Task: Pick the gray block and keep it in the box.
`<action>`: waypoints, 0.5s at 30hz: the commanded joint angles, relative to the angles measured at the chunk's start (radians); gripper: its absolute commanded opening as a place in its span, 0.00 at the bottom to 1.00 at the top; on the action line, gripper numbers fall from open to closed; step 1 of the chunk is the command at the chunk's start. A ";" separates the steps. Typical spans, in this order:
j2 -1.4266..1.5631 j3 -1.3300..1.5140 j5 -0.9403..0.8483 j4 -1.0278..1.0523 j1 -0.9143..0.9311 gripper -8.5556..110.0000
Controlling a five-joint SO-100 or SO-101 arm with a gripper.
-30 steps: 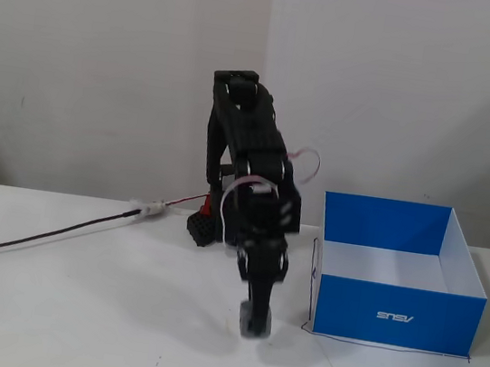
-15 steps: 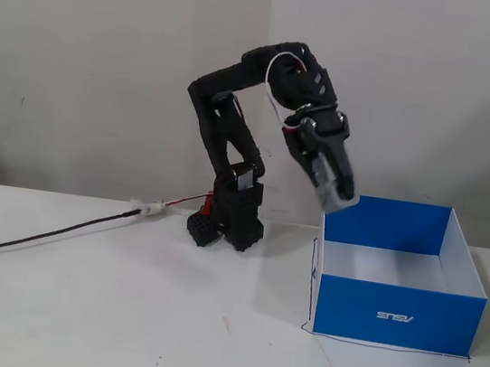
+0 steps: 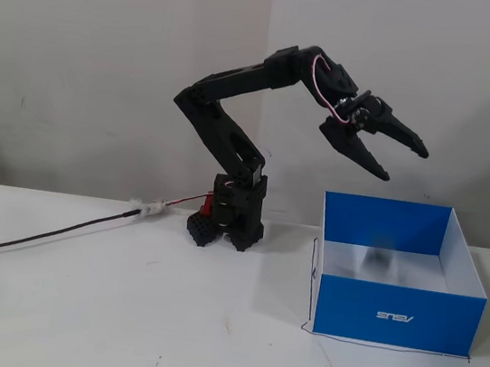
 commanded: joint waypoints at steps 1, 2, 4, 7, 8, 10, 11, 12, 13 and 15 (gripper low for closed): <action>0.015 -0.002 0.008 -0.051 0.011 0.35; 0.018 -0.006 0.009 -0.057 0.023 0.35; 0.055 -0.035 0.011 -0.057 0.066 0.31; 0.132 -0.094 0.011 -0.008 0.170 0.26; 0.149 -0.118 0.011 0.011 0.218 0.23; 0.170 -0.156 0.011 0.032 0.324 0.16; 0.181 -0.160 0.002 0.044 0.359 0.12; 0.193 -0.160 0.002 0.051 0.394 0.07; 0.196 -0.160 0.003 0.054 0.437 0.07; 0.199 -0.137 0.009 0.049 0.529 0.07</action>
